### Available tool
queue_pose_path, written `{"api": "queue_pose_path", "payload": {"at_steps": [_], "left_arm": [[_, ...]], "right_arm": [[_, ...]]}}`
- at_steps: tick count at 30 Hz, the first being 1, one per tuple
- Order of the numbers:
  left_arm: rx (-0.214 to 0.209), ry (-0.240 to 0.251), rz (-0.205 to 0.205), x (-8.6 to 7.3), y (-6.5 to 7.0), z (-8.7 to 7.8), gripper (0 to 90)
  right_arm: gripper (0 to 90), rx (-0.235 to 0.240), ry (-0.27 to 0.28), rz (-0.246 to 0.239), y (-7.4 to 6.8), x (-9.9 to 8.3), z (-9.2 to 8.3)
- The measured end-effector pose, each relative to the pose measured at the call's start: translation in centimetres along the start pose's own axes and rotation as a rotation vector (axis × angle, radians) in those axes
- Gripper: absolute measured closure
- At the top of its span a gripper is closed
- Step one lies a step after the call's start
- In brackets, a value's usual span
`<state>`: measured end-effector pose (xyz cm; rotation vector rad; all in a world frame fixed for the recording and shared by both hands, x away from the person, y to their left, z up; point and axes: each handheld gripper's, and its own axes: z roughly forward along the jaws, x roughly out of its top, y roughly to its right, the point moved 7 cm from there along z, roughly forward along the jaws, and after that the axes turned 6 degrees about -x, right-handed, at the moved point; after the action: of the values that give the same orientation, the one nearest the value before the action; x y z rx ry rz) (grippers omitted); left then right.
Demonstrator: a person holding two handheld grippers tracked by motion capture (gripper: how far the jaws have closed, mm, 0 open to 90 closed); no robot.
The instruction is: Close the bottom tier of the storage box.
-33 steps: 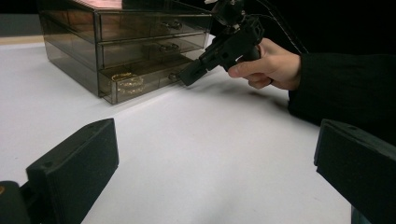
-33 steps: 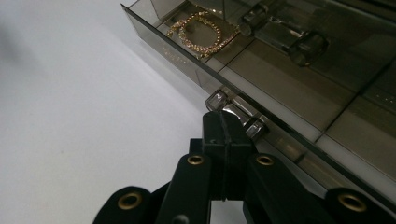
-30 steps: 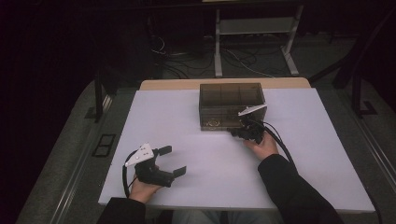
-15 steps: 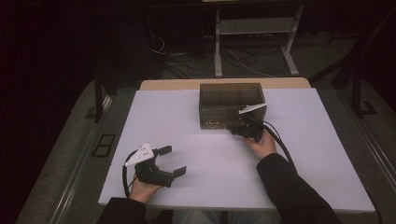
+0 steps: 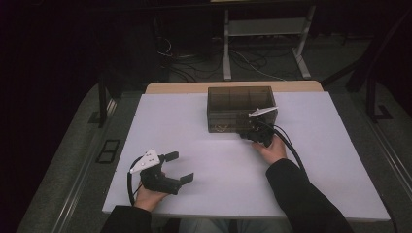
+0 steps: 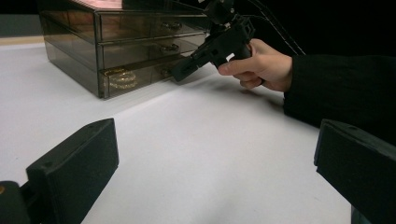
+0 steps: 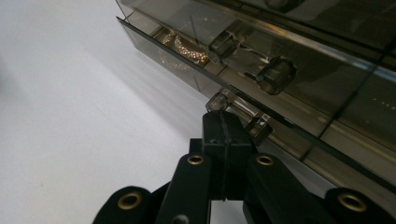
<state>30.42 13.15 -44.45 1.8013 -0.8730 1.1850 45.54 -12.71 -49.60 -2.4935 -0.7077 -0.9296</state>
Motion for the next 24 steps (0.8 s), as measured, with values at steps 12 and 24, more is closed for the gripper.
{"api": "queue_pose_path", "payload": {"at_steps": [12, 24], "left_arm": [[-0.001, 0.001, 0.001, 0.03, 0.01, -0.06, 0.0], [-0.001, 0.001, -0.001, 0.0, -0.01, -0.02, 0.0]], "right_arm": [[89.1, -0.008, 0.028, 0.022, 0.4, 0.55, 0.45], [84.4, 0.046, 0.026, 0.008, -0.32, 0.46, -0.32]]}}
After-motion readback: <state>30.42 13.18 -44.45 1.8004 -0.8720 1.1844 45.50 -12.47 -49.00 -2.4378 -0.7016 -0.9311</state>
